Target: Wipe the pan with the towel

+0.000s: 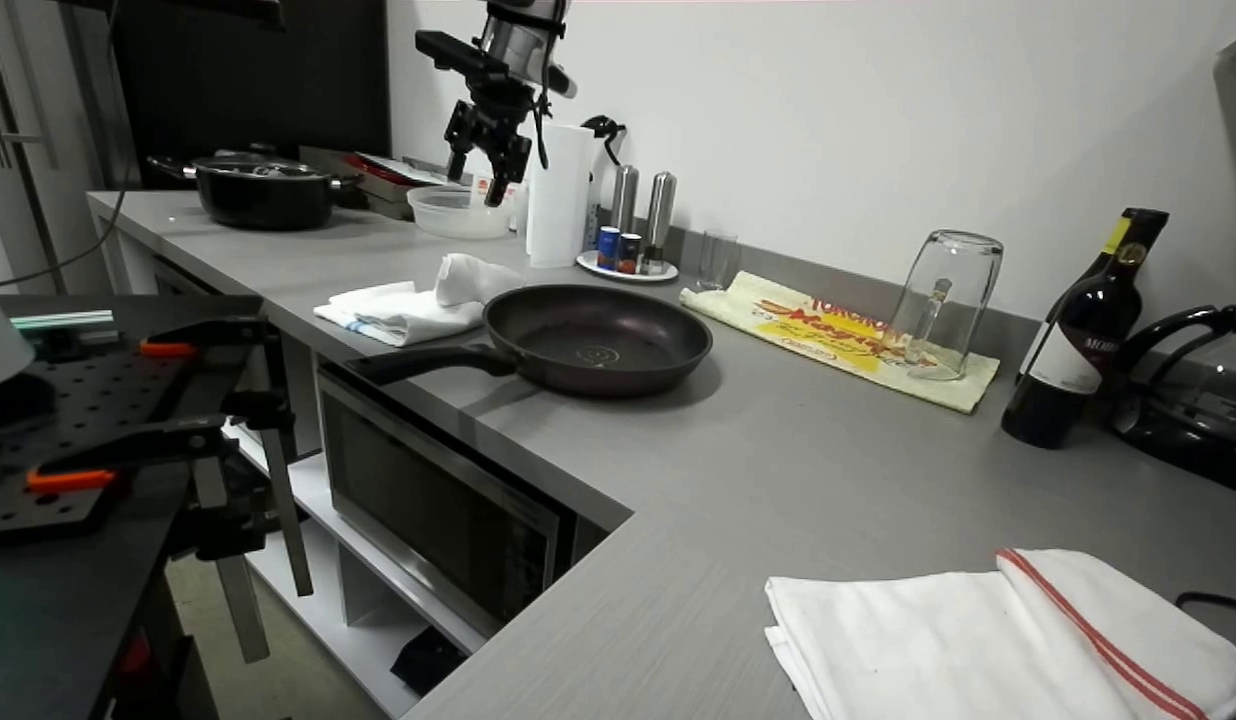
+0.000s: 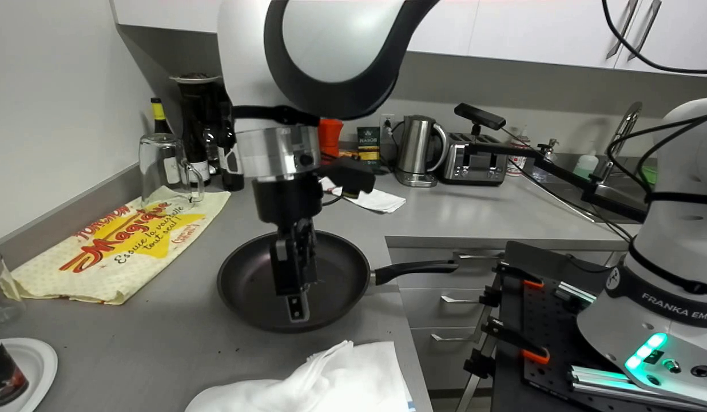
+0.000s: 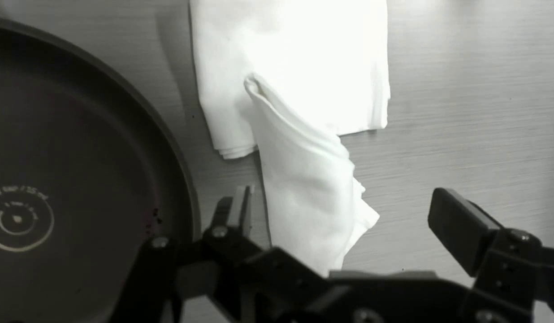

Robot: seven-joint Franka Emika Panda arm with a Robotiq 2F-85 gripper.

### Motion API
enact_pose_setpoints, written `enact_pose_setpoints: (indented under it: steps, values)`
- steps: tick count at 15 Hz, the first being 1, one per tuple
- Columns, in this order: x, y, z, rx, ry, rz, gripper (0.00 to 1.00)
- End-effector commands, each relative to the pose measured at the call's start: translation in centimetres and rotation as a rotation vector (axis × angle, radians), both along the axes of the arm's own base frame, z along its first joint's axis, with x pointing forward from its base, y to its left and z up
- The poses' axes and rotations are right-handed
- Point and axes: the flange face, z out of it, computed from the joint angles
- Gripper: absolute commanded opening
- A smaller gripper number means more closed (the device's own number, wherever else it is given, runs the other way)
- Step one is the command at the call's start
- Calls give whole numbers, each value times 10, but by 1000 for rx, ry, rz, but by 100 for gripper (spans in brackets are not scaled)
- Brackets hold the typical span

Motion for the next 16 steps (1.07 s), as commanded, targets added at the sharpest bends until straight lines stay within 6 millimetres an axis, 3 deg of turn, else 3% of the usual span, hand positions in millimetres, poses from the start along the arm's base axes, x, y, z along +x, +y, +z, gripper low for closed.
enact_pose_setpoints:
  steps: [1, 5, 9, 12, 16]
  values:
    - [-17, -56, 23, -33, 40, -26, 100]
    - [-29, -118, 40, -69, 39, -108, 100]
    - [-43, -161, 73, -48, -20, -189, 100]
    - [-54, -181, 101, -33, -80, -234, 100]
    - [-81, -192, 134, -25, -142, -239, 100]
